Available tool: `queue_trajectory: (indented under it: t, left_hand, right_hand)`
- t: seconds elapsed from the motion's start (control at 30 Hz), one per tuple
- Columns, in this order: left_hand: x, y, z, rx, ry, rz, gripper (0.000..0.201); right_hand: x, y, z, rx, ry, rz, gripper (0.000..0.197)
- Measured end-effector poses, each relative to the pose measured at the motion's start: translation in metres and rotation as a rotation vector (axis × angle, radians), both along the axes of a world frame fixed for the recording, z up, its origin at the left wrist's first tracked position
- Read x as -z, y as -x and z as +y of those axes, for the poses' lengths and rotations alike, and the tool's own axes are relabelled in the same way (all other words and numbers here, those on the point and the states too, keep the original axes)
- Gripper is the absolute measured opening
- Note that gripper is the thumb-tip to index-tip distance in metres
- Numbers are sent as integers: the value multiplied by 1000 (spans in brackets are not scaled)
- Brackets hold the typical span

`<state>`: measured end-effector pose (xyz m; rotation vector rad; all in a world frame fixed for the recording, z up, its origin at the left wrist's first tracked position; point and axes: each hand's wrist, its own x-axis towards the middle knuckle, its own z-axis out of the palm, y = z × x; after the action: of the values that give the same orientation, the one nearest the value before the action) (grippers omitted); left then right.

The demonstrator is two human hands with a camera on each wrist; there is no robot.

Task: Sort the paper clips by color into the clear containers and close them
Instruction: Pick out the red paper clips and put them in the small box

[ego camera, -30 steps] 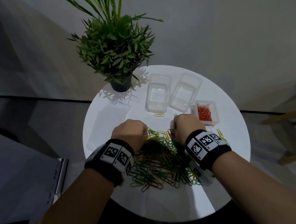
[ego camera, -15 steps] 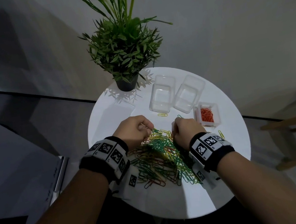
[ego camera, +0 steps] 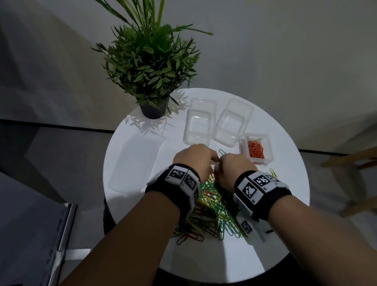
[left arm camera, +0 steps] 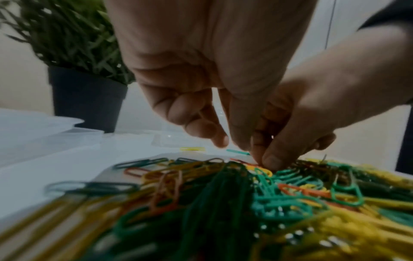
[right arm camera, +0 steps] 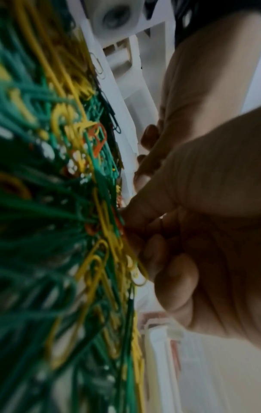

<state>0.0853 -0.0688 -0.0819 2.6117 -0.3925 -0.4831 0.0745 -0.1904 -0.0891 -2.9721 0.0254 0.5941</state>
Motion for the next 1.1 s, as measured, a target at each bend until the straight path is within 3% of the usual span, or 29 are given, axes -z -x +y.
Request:
queue_trajectory:
  t: [0.13, 0.3, 0.4, 0.57, 0.63, 0.77, 0.83, 1.0, 1.07, 1.1]
  left_hand:
    - [-3, -7, -8, 114, -163, -38, 27]
    - [-3, -9, -2, 144, -133, -63, 19]
    - [3, -10, 5, 68, -35, 24, 15]
    - [5, 0, 27, -153, 327, 118, 4]
    - [6, 8, 37, -242, 431, 139, 7]
    - [5, 24, 46, -433, 727, 281, 6]
    - [6, 26, 47, -513, 878, 382, 22]
    - [0, 30, 43, -616, 915, 567, 27]
    - [-3, 31, 37, -643, 950, 659, 26]
    - [-4, 31, 32, -637, 939, 678, 28]
  right_hand:
    - [1, 3, -3, -43, -17, 16, 24]
    - [2, 11, -10, -38, -80, -29, 19]
    - [-1, 15, -19, 47, -240, -115, 11]
    - [-10, 14, -41, 284, -608, -190, 8]
    - [-13, 15, -45, 360, -780, -174, 19]
    - [-18, 23, -51, 469, -1120, 38, 41]
    - [-17, 27, -56, 571, -1255, 191, 47]
    - [-13, 37, -65, 949, -1645, 451, 32]
    - [-12, 40, -68, 971, -1745, 480, 23]
    - [-12, 41, -70, 957, -1776, 487, 29]
